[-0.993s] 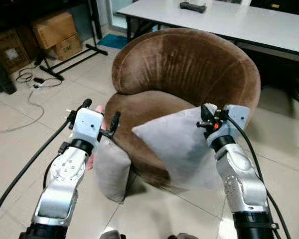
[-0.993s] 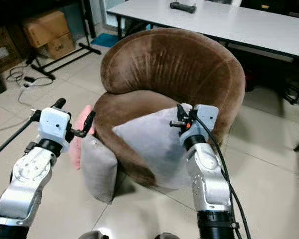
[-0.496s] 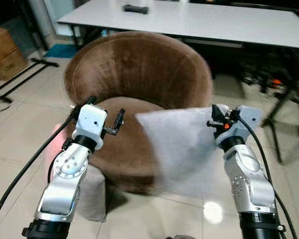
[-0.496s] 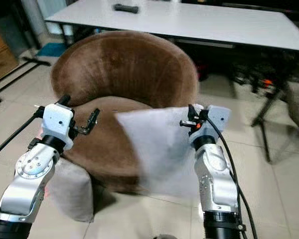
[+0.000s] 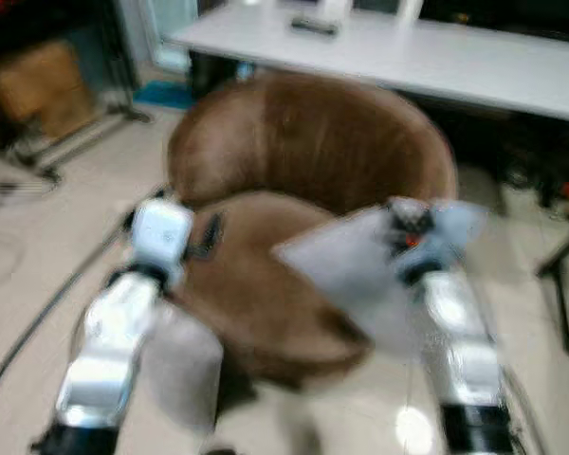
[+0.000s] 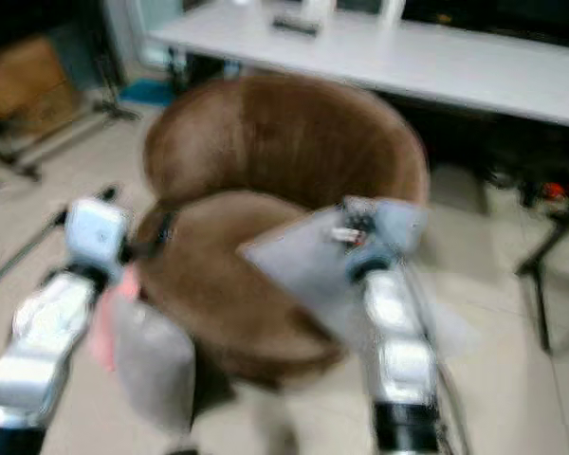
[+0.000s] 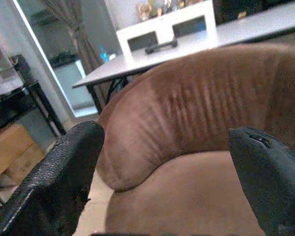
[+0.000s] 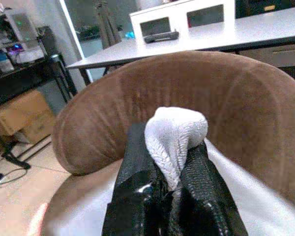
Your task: Move the pillow to the sofa from floor
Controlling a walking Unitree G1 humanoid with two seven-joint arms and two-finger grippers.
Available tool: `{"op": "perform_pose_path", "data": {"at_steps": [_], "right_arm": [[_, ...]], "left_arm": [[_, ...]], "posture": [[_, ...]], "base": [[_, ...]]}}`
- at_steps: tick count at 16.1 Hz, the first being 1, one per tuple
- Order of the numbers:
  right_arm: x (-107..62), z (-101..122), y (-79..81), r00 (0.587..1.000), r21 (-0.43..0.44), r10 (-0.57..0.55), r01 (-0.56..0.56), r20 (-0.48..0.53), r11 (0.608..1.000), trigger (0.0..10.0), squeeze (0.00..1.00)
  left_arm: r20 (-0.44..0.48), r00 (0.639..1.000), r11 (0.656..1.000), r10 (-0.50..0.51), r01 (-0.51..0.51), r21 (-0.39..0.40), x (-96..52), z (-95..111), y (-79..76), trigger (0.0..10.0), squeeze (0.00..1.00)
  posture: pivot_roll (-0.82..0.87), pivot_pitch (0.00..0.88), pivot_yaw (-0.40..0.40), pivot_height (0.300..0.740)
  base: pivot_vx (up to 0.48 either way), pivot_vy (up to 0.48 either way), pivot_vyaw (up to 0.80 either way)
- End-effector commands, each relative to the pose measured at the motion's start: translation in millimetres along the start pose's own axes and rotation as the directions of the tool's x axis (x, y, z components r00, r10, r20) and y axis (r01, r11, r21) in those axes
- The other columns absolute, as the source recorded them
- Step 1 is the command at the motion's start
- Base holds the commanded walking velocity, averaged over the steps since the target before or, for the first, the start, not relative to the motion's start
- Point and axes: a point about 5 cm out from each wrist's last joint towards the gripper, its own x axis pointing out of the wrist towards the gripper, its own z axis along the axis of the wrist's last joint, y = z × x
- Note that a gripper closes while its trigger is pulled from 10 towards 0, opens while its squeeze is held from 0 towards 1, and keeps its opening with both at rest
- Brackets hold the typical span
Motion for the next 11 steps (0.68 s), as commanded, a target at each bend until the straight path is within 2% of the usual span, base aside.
{"op": "perform_pose_path", "data": {"at_steps": [1,3,11], "right_arm": [[0.6,16.5,-10.9,0.997,-0.022,-0.028,0.029,0.068,0.999,10.0,0.00],[-0.1,16.9,-12.0,0.997,-0.024,-0.033,0.035,0.072,0.999,10.0,0.00],[0.5,17.1,-11.6,0.996,-0.025,-0.041,0.043,0.079,0.999,10.0,0.00]], "left_arm": [[0.033,0.999,0.999,-0.034,0.034,-0.007,4.0,7.6,-8.3,10.0,0.00],[0.032,0.999,0.999,-0.039,0.039,-0.005,4.3,7.4,-8.9,10.0,0.00],[0.033,0.998,0.999,-0.047,0.047,0.004,4.6,7.1,-8.7,10.0,0.00]], "posture": [[0.05,0.000,0.014,0.740],[0.04,0.000,0.018,0.740],[0.04,0.000,0.018,0.740]], "base": [[0.311,0.000,-0.80],[0.306,0.000,-0.71],[0.306,0.000,0.00]]}}
